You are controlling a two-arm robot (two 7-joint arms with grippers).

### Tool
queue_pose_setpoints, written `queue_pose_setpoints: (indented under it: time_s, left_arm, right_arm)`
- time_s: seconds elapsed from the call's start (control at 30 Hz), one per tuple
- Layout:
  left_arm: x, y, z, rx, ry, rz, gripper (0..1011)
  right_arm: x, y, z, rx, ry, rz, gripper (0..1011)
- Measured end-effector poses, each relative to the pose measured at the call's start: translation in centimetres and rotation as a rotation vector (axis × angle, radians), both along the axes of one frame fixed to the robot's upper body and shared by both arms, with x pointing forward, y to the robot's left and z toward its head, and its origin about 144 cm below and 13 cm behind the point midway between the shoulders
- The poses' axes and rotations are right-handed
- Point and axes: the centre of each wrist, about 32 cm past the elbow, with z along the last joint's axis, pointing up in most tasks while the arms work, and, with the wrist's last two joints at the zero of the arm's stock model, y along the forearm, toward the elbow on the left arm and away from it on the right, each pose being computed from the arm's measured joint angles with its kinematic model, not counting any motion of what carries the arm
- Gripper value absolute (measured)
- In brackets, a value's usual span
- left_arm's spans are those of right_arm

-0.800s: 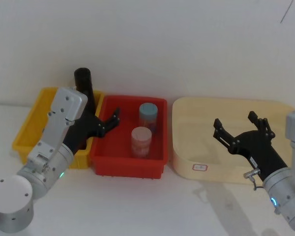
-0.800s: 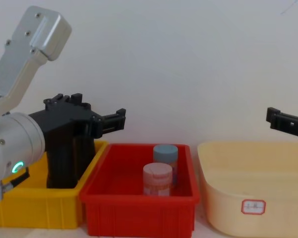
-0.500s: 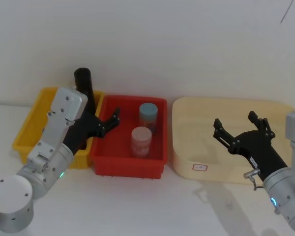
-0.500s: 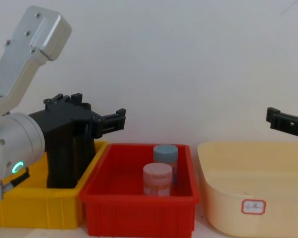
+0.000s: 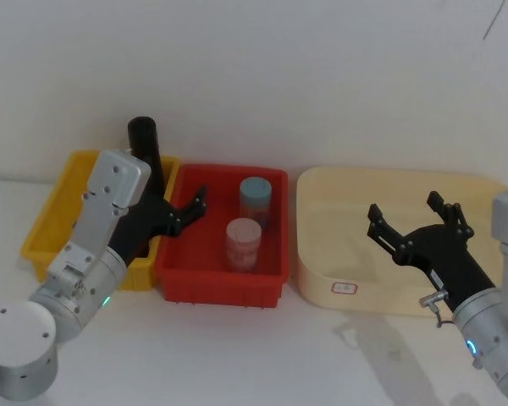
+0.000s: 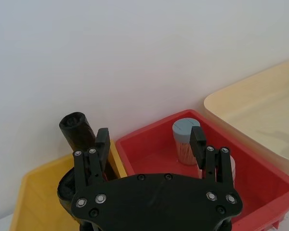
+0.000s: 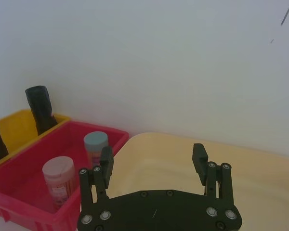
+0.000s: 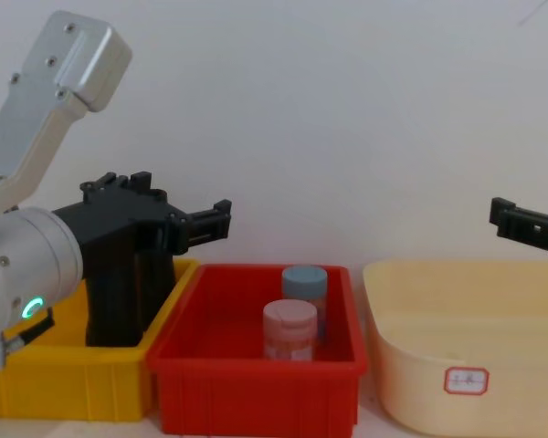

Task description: Pick up the garbage bag with the one hand and transfer it to the other hand.

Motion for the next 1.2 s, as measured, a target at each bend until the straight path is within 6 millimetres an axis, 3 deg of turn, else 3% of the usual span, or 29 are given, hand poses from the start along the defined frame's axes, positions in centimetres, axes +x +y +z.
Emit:
queue_pose_setpoints:
  time_s: [0.4, 0.73, 0.93, 1.0, 1.2]
  left_arm:
    - [0.0, -0.1, 0.3, 0.0, 0.002, -0.002, 1001]
    - [-1.4, -0.2, 3.4, -0.009, 0.051, -0.04, 1001]
    - [-3.5, 1.8, 5.6, -0.011, 0.111, -0.055, 1001]
    - [-4.5, 3.4, 6.6, -0.006, 0.132, -0.056, 1001]
    - [-5.8, 5.9, 7.6, 0.006, 0.162, -0.052, 1001]
  right_arm:
    - [0.1, 0.0, 0.1, 0.002, -0.001, 0.008, 1000]
    - [1.3, -0.3, 1.2, 0.017, 0.009, 0.091, 1000]
    - [2.3, -0.3, 2.1, 0.026, 0.02, 0.154, 1000]
    - [2.7, -0.2, 2.5, 0.03, 0.027, 0.185, 1000]
    - [4.3, 0.6, 3.7, 0.039, 0.045, 0.272, 1000]
